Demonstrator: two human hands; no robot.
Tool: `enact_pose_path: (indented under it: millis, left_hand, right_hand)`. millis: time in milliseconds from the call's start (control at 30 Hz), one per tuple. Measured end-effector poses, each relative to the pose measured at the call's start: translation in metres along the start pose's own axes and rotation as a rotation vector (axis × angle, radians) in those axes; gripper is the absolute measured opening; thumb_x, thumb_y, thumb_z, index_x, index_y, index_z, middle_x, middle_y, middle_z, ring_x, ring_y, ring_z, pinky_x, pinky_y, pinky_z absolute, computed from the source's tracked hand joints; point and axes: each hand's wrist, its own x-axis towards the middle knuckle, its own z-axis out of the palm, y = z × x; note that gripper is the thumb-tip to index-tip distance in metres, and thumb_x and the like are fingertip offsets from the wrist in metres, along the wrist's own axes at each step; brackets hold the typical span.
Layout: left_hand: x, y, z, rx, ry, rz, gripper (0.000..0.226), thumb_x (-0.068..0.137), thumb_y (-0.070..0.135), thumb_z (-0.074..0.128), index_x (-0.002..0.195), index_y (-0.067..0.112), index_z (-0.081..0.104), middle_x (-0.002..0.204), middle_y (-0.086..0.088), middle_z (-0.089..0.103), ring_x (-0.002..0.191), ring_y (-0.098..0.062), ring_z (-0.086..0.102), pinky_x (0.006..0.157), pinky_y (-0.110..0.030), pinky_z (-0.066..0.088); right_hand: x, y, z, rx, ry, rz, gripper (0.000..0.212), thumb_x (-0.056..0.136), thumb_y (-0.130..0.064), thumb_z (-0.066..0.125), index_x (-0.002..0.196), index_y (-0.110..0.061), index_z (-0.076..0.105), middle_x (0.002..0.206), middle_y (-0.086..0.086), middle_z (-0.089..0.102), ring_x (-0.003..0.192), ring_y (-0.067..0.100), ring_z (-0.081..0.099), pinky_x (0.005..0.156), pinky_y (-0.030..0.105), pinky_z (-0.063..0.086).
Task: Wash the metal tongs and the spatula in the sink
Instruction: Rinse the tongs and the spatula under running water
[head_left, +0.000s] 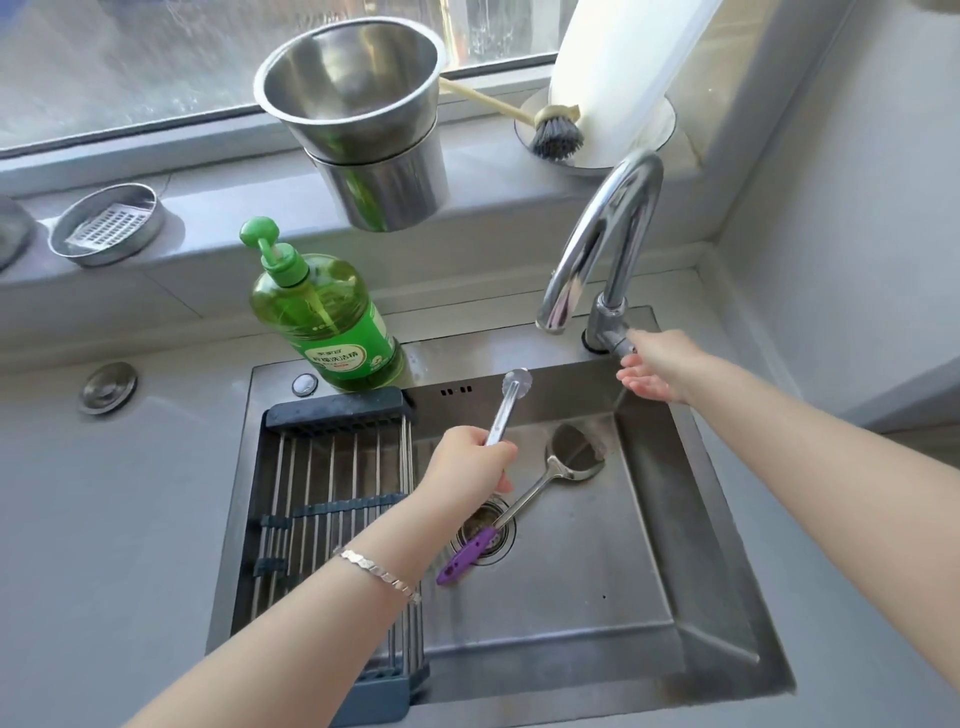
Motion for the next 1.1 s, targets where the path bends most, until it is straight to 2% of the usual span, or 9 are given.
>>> enact_pose_path:
  millis: [67, 167, 300, 467, 667, 800, 900, 1000, 1100]
  left_hand:
    - [0.002, 0.000, 0.001, -0.001, -0.009, 0.010, 0.024, 0.089, 0.012, 0.053, 0.066, 0.011, 0.047, 0.050, 0.001, 0.046, 0.048, -0.009, 0.057, 0.067, -0.027, 0.047]
    - [0.001, 0.000, 0.002, 0.012, -0.030, 0.025, 0.013, 0.089, 0.014, 0.052, 0.077, 0.010, 0.054, 0.054, 0.000, 0.044, 0.037, -0.002, 0.052, 0.053, -0.022, 0.040]
    - [-0.003, 0.000, 0.002, 0.016, -0.035, 0.044, 0.015, 0.089, 0.014, 0.052, 0.075, 0.011, 0.053, 0.059, -0.002, 0.042, 0.035, -0.003, 0.048, 0.048, -0.020, 0.035]
    - [-0.008, -0.001, -0.002, 0.044, -0.042, 0.082, 0.012, 0.090, 0.016, 0.052, 0.080, 0.010, 0.056, 0.058, -0.004, 0.043, 0.029, 0.001, 0.043, 0.036, -0.010, 0.031]
    - [-0.016, -0.003, -0.009, 0.028, -0.039, 0.100, 0.011, 0.090, 0.017, 0.054, 0.085, 0.008, 0.059, 0.062, -0.005, 0.045, 0.037, -0.005, 0.046, 0.040, -0.012, 0.036]
    - [-0.019, -0.007, -0.013, 0.016, -0.040, 0.108, 0.011, 0.089, 0.017, 0.055, 0.086, 0.008, 0.060, 0.065, -0.008, 0.046, 0.044, -0.011, 0.047, 0.053, -0.021, 0.042]
    - [-0.021, -0.010, -0.014, 0.013, -0.039, 0.109, 0.014, 0.089, 0.017, 0.055, 0.089, 0.005, 0.062, 0.066, -0.008, 0.048, 0.045, -0.012, 0.048, 0.057, -0.025, 0.043]
    - [-0.023, -0.012, -0.014, 0.014, -0.023, 0.113, 0.016, 0.089, 0.017, 0.056, 0.089, 0.004, 0.063, 0.070, -0.008, 0.049, 0.047, -0.011, 0.050, 0.059, -0.025, 0.044]
    - [-0.027, -0.016, -0.013, 0.054, -0.011, 0.127, 0.016, 0.089, 0.019, 0.055, 0.081, 0.006, 0.058, 0.065, -0.005, 0.047, 0.043, -0.008, 0.048, 0.050, -0.017, 0.040]
  right_hand:
    - [0.005, 0.002, 0.004, -0.033, -0.002, 0.031, 0.036, 0.098, -0.031, 0.037, 0.091, 0.001, 0.051, 0.072, 0.013, 0.056, 0.052, 0.017, 0.048, 0.033, 0.012, 0.040]
    - [0.013, 0.005, 0.008, -0.054, 0.044, 0.047, 0.041, 0.098, -0.034, 0.033, 0.080, -0.001, 0.050, 0.070, 0.011, 0.056, 0.049, 0.016, 0.045, 0.034, 0.014, 0.039]
    - [0.020, 0.010, 0.010, -0.007, 0.094, 0.077, 0.037, 0.096, -0.025, 0.033, 0.067, -0.003, 0.044, 0.066, 0.012, 0.053, 0.046, 0.016, 0.039, 0.030, 0.006, 0.028]
    - [0.025, 0.017, 0.009, -0.065, 0.119, 0.046, 0.036, 0.094, -0.025, 0.033, 0.068, -0.004, 0.045, 0.063, 0.011, 0.055, 0.045, 0.016, 0.040, 0.029, 0.008, 0.031]
    - [0.030, 0.023, 0.007, -0.083, 0.129, 0.029, 0.037, 0.093, -0.027, 0.032, 0.066, -0.005, 0.046, 0.063, 0.011, 0.056, 0.044, 0.016, 0.040, 0.028, 0.010, 0.032]
    - [0.029, 0.026, 0.006, -0.076, 0.136, 0.027, 0.038, 0.094, -0.027, 0.032, 0.066, -0.005, 0.046, 0.063, 0.011, 0.056, 0.045, 0.016, 0.041, 0.029, 0.010, 0.034]
    - [0.019, 0.025, 0.008, -0.020, 0.136, 0.025, 0.037, 0.096, -0.027, 0.032, 0.082, 0.000, 0.052, 0.065, 0.011, 0.054, 0.049, 0.017, 0.044, 0.037, 0.019, 0.042]
    - [-0.006, 0.024, 0.019, 0.126, -0.005, 0.071, 0.044, 0.099, -0.033, 0.033, 0.114, 0.003, 0.052, 0.085, 0.017, 0.060, 0.069, 0.025, 0.057, 0.056, 0.026, 0.047]
    - [-0.042, 0.028, 0.043, 0.318, -0.323, 0.071, 0.045, 0.098, -0.033, 0.044, 0.120, 0.006, 0.047, 0.105, 0.023, 0.059, 0.086, 0.028, 0.062, 0.068, 0.029, 0.054]
